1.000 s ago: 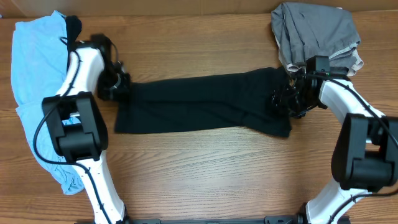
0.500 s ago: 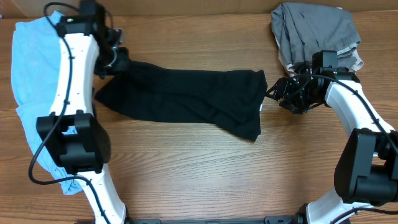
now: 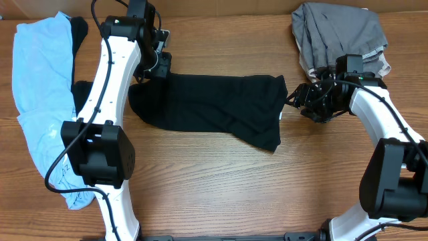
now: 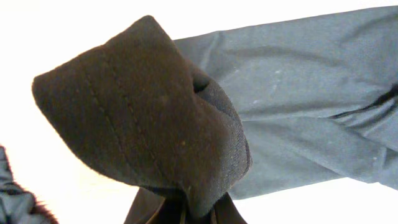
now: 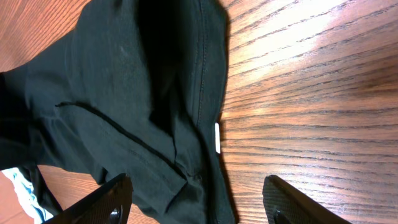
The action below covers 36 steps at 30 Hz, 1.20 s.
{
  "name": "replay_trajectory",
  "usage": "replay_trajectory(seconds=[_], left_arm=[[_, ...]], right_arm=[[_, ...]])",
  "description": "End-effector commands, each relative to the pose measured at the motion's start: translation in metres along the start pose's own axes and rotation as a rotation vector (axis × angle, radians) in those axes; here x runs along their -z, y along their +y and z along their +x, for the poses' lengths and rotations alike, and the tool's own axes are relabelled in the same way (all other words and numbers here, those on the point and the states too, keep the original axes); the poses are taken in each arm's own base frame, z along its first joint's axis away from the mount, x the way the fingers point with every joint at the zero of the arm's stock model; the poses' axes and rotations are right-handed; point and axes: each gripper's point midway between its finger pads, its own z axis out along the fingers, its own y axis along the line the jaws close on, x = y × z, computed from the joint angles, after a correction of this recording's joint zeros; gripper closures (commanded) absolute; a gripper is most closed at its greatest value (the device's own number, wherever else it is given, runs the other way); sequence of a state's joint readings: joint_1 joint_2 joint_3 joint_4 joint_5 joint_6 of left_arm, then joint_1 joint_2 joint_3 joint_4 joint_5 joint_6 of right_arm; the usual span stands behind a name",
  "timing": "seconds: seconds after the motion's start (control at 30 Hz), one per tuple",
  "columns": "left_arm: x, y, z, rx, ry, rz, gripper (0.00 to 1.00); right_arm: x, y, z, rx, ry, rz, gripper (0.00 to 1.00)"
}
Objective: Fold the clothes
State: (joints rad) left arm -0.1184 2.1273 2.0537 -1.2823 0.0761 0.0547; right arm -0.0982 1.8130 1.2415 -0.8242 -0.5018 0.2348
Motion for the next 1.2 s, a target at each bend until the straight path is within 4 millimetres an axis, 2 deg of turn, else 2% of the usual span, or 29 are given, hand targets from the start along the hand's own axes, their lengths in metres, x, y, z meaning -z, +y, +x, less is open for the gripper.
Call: replay_trajectory(seconds=[0.0, 0.23, 0.7, 1.0, 1.17], left_arm=[[-0.001, 0.004, 0.001, 0.015, 0.002, -0.017, 0.96], [-0.001, 0.007, 0.002, 0.015, 0.006, -0.037, 0.96], [0.0, 0.012, 0.005, 0.018, 0.018, -0.063, 0.96], [0.003, 0.048, 0.014, 0.11, 0.043, -0.146, 0.96], [0.007, 0.083, 0.02, 0.224, 0.042, -0.162, 0.96]], right_arm=[[0.011, 0.01, -0.009, 0.026, -0.037, -0.025, 0.29], [0.004, 0.006, -0.011, 0.048, -0.056, 0.011, 0.28], [-0.034, 0.01, 0.004, 0.08, -0.08, 0.022, 0.27], [-0.058, 0.006, 0.02, 0.1, -0.084, 0.019, 0.27], [-0.071, 0.004, 0.024, 0.08, -0.085, 0.023, 0.27]])
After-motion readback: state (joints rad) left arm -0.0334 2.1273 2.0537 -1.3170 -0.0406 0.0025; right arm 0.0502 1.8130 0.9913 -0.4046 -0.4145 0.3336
